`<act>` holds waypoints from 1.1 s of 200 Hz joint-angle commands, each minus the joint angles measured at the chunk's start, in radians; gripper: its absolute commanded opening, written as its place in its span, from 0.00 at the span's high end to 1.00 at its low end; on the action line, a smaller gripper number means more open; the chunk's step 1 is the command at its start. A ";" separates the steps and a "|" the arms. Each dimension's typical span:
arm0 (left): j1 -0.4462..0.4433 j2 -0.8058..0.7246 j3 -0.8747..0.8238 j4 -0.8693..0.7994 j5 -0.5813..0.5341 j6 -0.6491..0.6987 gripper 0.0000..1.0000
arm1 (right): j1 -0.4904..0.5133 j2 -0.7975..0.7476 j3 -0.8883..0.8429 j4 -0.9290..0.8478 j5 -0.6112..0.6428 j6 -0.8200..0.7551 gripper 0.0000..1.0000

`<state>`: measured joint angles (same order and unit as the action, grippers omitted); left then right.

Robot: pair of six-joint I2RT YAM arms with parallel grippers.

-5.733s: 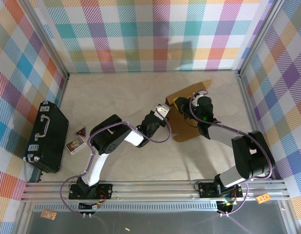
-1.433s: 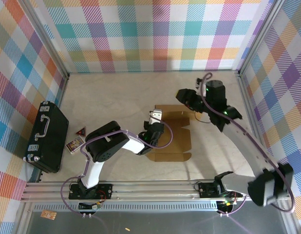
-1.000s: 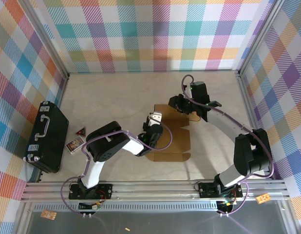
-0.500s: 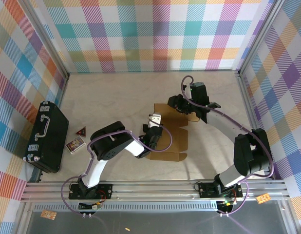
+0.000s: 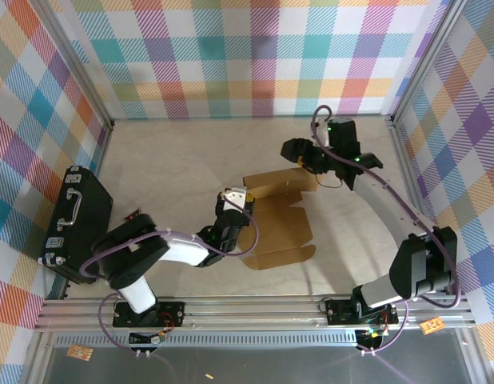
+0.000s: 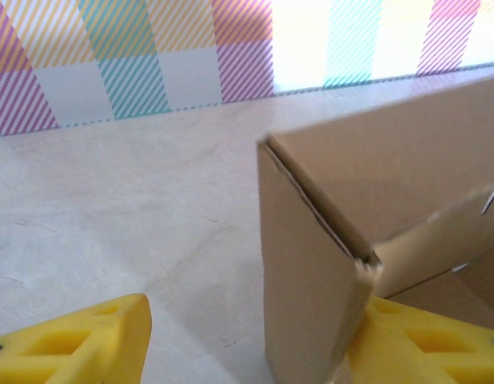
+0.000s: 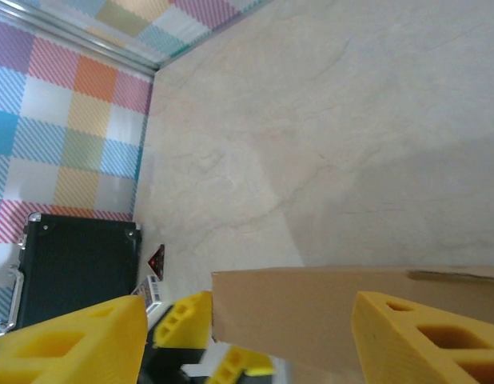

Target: Fold the paper box

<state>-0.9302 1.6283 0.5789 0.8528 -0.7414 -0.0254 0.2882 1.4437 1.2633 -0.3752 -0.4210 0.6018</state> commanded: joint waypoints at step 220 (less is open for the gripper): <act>-0.029 0.239 0.434 -0.162 0.140 1.443 0.50 | -0.229 -0.096 -0.070 -0.211 -0.177 -0.104 0.27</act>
<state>-0.9836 1.8606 1.0241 0.5884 -0.6121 1.3670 0.0654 1.3510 1.1980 -0.6281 -0.5484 0.4866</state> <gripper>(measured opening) 0.541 0.738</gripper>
